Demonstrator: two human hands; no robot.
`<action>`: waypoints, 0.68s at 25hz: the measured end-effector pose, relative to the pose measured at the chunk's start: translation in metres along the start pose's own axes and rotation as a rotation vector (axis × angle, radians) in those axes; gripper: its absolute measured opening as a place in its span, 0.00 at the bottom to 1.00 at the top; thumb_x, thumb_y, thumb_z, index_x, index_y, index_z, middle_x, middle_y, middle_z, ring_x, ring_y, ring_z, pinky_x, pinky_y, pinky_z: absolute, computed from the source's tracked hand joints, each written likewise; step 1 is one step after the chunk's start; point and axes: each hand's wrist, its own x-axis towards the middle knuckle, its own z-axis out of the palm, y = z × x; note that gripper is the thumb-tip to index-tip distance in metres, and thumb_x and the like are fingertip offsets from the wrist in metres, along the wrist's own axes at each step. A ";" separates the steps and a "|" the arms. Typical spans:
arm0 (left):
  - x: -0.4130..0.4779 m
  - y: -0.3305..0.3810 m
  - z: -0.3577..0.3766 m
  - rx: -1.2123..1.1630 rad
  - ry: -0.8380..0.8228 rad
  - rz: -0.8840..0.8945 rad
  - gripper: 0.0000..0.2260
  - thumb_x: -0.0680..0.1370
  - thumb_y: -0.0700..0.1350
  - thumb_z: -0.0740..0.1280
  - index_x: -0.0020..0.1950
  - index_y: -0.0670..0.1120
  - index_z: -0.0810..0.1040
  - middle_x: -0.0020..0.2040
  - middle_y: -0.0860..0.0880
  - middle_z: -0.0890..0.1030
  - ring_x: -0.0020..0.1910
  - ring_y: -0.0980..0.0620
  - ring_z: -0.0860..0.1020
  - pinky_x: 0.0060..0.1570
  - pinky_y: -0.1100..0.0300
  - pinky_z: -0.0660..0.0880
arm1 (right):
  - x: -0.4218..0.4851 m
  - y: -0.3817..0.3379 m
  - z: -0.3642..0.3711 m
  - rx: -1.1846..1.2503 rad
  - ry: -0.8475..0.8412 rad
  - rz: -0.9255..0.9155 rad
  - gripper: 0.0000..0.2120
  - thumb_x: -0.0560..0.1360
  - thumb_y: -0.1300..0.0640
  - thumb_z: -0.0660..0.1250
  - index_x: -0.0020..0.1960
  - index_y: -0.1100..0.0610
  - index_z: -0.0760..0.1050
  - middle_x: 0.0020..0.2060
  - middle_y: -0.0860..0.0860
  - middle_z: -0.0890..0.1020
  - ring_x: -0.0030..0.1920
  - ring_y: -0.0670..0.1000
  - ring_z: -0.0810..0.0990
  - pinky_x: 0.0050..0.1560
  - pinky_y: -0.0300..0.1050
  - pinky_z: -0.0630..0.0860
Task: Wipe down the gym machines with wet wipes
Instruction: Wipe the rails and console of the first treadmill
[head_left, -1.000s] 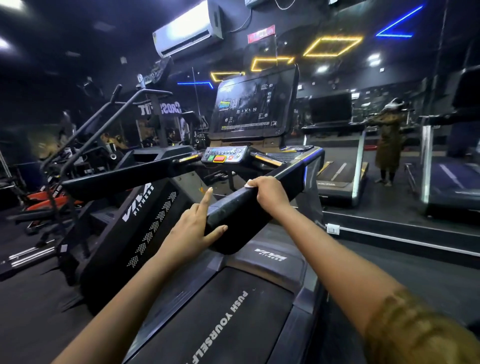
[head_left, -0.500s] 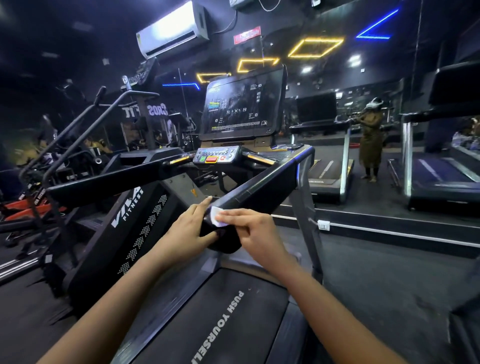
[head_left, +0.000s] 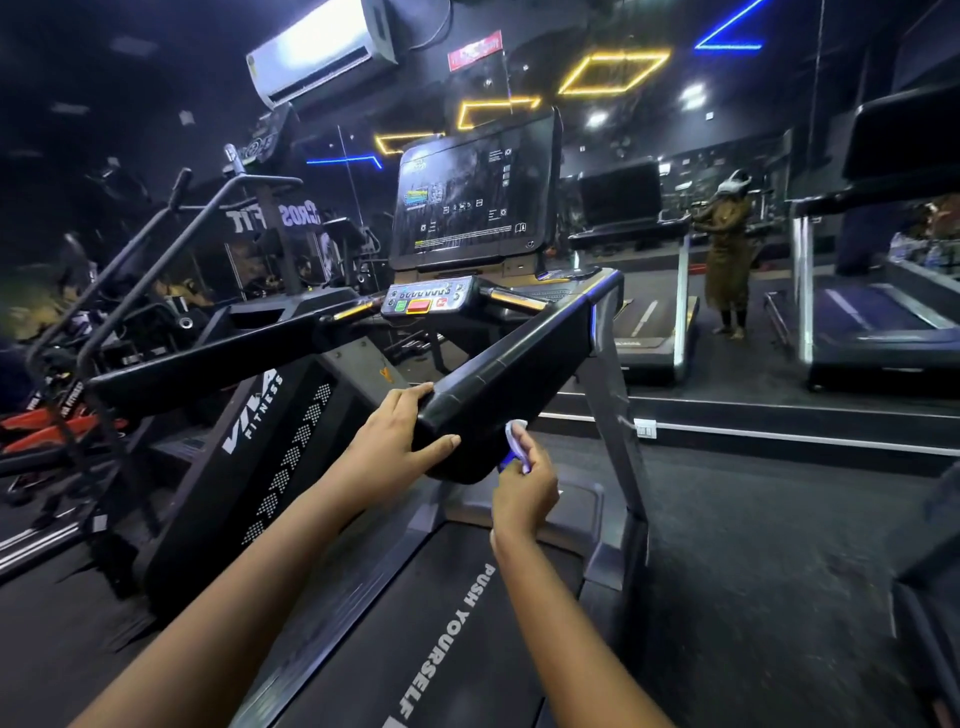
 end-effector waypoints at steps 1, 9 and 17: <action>0.000 0.000 0.000 -0.004 -0.003 0.000 0.31 0.77 0.55 0.65 0.76 0.45 0.57 0.72 0.48 0.63 0.72 0.50 0.62 0.68 0.58 0.60 | -0.012 0.001 -0.002 0.024 -0.011 0.001 0.25 0.72 0.75 0.57 0.54 0.51 0.80 0.50 0.50 0.81 0.53 0.51 0.78 0.56 0.43 0.73; -0.001 0.000 -0.001 -0.022 -0.024 0.003 0.31 0.77 0.54 0.65 0.76 0.44 0.57 0.72 0.47 0.63 0.72 0.48 0.62 0.70 0.56 0.60 | -0.081 -0.021 -0.033 0.089 -0.244 -0.189 0.21 0.73 0.75 0.60 0.55 0.55 0.80 0.49 0.42 0.80 0.50 0.30 0.76 0.50 0.23 0.70; 0.000 -0.002 -0.001 -0.046 -0.027 0.006 0.31 0.78 0.54 0.64 0.76 0.44 0.56 0.73 0.47 0.63 0.72 0.49 0.63 0.68 0.59 0.59 | 0.025 -0.097 -0.010 -0.345 -0.330 -0.569 0.18 0.73 0.71 0.60 0.57 0.59 0.80 0.54 0.53 0.82 0.57 0.50 0.79 0.61 0.38 0.71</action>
